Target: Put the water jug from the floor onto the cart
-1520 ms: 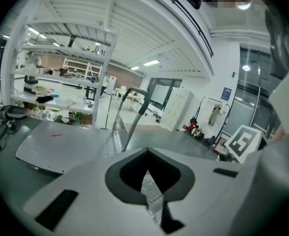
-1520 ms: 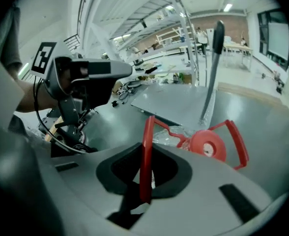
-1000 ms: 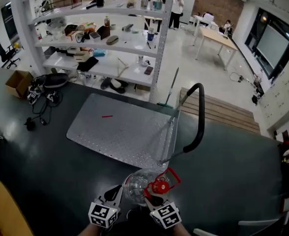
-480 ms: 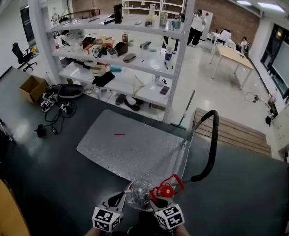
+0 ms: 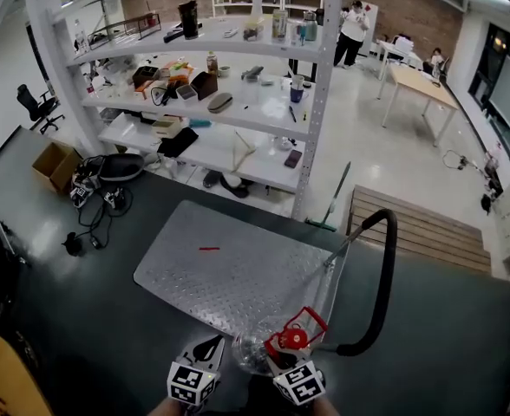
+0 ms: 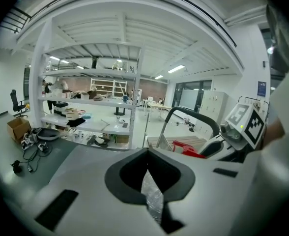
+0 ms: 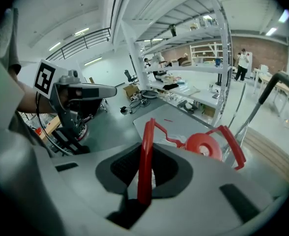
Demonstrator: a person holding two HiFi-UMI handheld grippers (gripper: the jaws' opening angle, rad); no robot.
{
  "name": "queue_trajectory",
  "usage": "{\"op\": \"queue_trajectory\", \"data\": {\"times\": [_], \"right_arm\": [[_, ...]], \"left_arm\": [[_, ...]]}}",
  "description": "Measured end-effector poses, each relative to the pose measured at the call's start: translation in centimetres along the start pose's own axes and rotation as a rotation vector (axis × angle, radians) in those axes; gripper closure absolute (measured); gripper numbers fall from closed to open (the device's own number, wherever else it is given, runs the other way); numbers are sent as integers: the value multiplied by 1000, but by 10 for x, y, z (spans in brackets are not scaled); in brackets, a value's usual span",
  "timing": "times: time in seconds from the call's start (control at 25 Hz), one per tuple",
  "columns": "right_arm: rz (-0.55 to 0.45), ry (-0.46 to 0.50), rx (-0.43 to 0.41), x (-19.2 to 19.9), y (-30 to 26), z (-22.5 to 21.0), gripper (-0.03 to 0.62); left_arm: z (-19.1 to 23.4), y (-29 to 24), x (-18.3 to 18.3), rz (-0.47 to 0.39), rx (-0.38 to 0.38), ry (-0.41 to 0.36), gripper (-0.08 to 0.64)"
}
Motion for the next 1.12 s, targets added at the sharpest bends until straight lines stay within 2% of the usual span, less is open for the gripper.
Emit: {"op": "queue_trajectory", "data": {"times": [0.16, 0.32, 0.44, 0.6, 0.88, 1.12], "right_arm": [[11, -1, 9, -26, -17, -36, 555], [31, -20, 22, -52, -36, -65, 555], [24, -25, 55, -76, -43, -89, 554], [-3, -23, 117, -104, -50, -119, 554], [3, -45, 216, -130, -83, -167, 552], [19, -38, 224, -163, -108, -171, 551]], "left_arm": [[19, -39, -18, 13, -2, 2, 552], [46, -63, -35, 1, -40, 0, 552], [65, -80, -46, -3, -64, 5, 552], [81, -101, -54, -7, -59, 7, 552], [106, -147, -52, 25, 20, 17, 552], [128, -180, -48, 58, 89, 16, 552]]}}
Point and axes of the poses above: the fingertips, and each gripper's own axes: y backward along the fingers, z to its left, x out of its underside, the point moved 2 cm from there along y, backward along the fingers, and after that the axes turned 13 degrees about -y, right-handed, at the moved point
